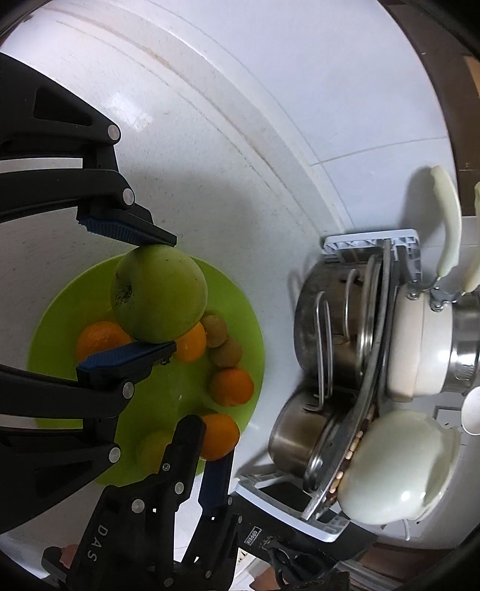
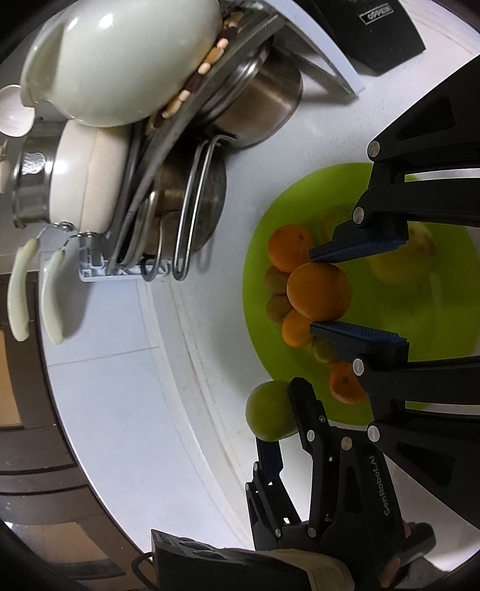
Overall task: Organize fruits
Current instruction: 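Carry the green apple and small orange over the green plate with both grippers, then open both grippers to release the apple and orange onto the plate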
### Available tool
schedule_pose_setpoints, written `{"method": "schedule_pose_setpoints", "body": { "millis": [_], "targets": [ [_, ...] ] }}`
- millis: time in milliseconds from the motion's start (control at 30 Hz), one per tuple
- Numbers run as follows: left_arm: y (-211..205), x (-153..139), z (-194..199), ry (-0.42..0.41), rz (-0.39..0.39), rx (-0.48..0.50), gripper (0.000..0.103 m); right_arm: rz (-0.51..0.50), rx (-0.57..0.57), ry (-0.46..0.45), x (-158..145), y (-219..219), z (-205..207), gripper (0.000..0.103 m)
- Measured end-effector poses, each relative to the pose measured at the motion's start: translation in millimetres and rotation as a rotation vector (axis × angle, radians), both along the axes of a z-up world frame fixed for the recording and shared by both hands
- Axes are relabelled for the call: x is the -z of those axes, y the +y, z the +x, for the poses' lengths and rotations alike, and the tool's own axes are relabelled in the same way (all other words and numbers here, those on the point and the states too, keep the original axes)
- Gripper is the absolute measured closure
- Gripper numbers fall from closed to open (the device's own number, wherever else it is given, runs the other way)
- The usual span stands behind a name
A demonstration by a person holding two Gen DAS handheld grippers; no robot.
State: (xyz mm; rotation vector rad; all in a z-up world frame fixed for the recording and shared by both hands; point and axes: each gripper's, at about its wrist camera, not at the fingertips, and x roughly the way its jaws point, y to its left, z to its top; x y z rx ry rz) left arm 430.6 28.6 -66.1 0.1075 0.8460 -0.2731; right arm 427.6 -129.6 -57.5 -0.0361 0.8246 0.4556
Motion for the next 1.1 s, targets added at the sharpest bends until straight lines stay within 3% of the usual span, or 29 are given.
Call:
{"method": "schedule_pose_setpoints", "body": {
  "millis": [300, 433, 600, 733, 1100],
  "targets": [
    [-3.5, 9.9, 10.6, 0.035, -0.01, 0.011, 0.054, 0.004, 0.005, 0.035, 10.5, 1.3, 9.0, 0.07],
    [-5.4, 5.2, 7.5, 0.012, -0.025, 0.02, 0.052, 0.014, 0.015, 0.049, 13.2, 0.5, 11.1, 0.069],
    [-2.6, -5.7, -1.1, -0.036, 0.007, -0.016, 0.052, 0.017, 0.023, 0.053, 13.2, 1.0, 11.1, 0.069],
    [5.6, -11.2, -8.8, -0.043, -0.005, -0.063, 0.051, 0.023, 0.032, 0.055, 10.7, 0.2, 8.5, 0.057],
    [10.9, -29.2, -48.3, -0.078, -0.029, -0.127, 0.047, 0.025, 0.067, 0.019, -6.7, -8.4, -25.2, 0.057]
  ]
}}
